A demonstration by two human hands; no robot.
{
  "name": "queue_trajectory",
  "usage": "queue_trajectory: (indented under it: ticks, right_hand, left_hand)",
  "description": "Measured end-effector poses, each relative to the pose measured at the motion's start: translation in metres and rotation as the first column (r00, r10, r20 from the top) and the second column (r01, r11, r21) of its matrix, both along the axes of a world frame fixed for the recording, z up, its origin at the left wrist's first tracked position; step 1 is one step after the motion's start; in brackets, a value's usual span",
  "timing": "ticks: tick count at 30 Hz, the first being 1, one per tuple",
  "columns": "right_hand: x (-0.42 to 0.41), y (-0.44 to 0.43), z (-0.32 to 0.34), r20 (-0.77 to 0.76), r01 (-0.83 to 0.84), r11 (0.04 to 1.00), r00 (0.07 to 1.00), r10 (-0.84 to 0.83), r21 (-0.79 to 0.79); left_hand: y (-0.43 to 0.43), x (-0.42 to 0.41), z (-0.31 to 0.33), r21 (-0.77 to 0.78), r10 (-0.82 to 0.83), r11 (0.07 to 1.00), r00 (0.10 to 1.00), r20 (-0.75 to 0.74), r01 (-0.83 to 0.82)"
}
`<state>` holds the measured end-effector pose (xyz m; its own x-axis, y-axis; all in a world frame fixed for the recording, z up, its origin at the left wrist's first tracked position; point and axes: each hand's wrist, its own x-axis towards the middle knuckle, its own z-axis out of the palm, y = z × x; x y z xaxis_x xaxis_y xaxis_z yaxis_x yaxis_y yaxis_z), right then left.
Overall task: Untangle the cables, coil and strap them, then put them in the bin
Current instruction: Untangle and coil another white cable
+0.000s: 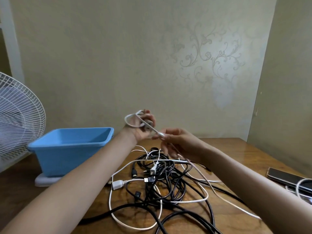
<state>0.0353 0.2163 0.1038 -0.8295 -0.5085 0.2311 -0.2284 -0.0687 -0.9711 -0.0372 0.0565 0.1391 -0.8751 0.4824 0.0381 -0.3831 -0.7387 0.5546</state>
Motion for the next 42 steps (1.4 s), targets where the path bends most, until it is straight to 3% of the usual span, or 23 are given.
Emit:
queue_trajectory:
  ticks: [3,5,8,11,14,17,19,21,23,25,30,33,35,37,39,42]
  right_hand:
    - [-0.012,0.04,-0.012,0.155,-0.182,0.983,0.972,0.176,0.021]
    - [-0.02,0.068,-0.021,0.216,-0.194,0.976,0.962,0.169,0.099]
    - [-0.026,0.088,-0.017,0.281,-0.082,0.99,0.959,0.047,0.114]
    - [-0.023,0.071,0.007,0.116,0.127,0.931,0.977,-0.177,0.343]
    - [-0.015,0.033,0.032,-0.182,0.315,0.744,0.949,-0.258,0.59]
    - [-0.013,0.009,0.038,-0.417,0.513,0.625,0.855,-0.31,0.588]
    - [-0.015,0.006,0.034,-0.444,0.578,0.666,0.808,-0.386,0.472]
    - [-0.015,0.008,0.03,-0.312,0.455,0.832,0.878,-0.362,0.317]
    - [-0.012,0.009,0.027,-0.219,0.289,0.911,0.948,-0.229,0.295]
    - [-0.009,0.004,0.024,-0.208,0.226,0.902,0.966,-0.157,0.368]
    - [-0.011,0.003,0.021,-0.275,0.381,0.821,0.918,-0.284,0.424]
    - [-0.007,0.007,0.025,-0.272,0.36,0.819,0.927,-0.259,0.448]
    - [-0.006,0.004,0.022,-0.298,0.388,0.791,0.915,-0.27,0.472]
    - [-0.009,-0.003,0.017,-0.386,0.487,0.714,0.866,-0.319,0.503]
    - [-0.012,-0.007,0.012,-0.543,0.609,0.576,0.78,-0.311,0.546]
    - [-0.014,-0.005,0.005,-0.691,0.727,0.389,0.676,-0.257,0.566]
  left_hand:
    - [-0.03,-0.006,0.01,0.131,-0.13,0.983,0.991,-0.016,0.131]
    - [-0.046,-0.012,0.013,0.046,-0.219,0.973,0.971,-0.095,0.224]
    - [-0.049,-0.013,0.011,-0.146,-0.314,0.947,0.916,-0.25,0.286]
    - [-0.026,0.003,0.006,-0.479,-0.208,0.878,0.893,-0.399,-0.009]
    - [-0.004,0.008,-0.007,-0.646,-0.202,0.724,0.821,-0.534,-0.241]
    - [0.0,0.011,-0.013,-0.698,-0.249,0.619,0.753,-0.609,-0.36]
    - [-0.003,0.013,-0.013,-0.675,-0.214,0.555,0.7,-0.681,-0.487]
    - [-0.004,0.015,-0.012,-0.634,-0.196,0.548,0.653,-0.731,-0.545]
    - [-0.006,0.017,-0.014,-0.629,-0.237,0.592,0.637,-0.733,-0.504]
    - [-0.006,0.018,-0.015,-0.653,-0.272,0.593,0.646,-0.713,-0.471]
    - [-0.023,0.018,-0.014,-0.73,-0.333,0.656,0.795,-0.507,-0.191]
    - [-0.029,0.02,-0.016,-0.682,-0.364,0.731,0.85,-0.38,0.009]
    - [-0.028,0.019,-0.02,-0.702,-0.366,0.711,0.879,-0.305,0.052]
    - [-0.025,0.02,-0.025,-0.794,-0.382,0.608,0.873,-0.303,-0.009]
    - [-0.021,0.023,-0.03,-0.853,-0.402,0.51,0.848,-0.346,-0.106]
    - [-0.02,0.026,-0.032,-0.864,-0.402,0.47,0.828,-0.39,-0.179]
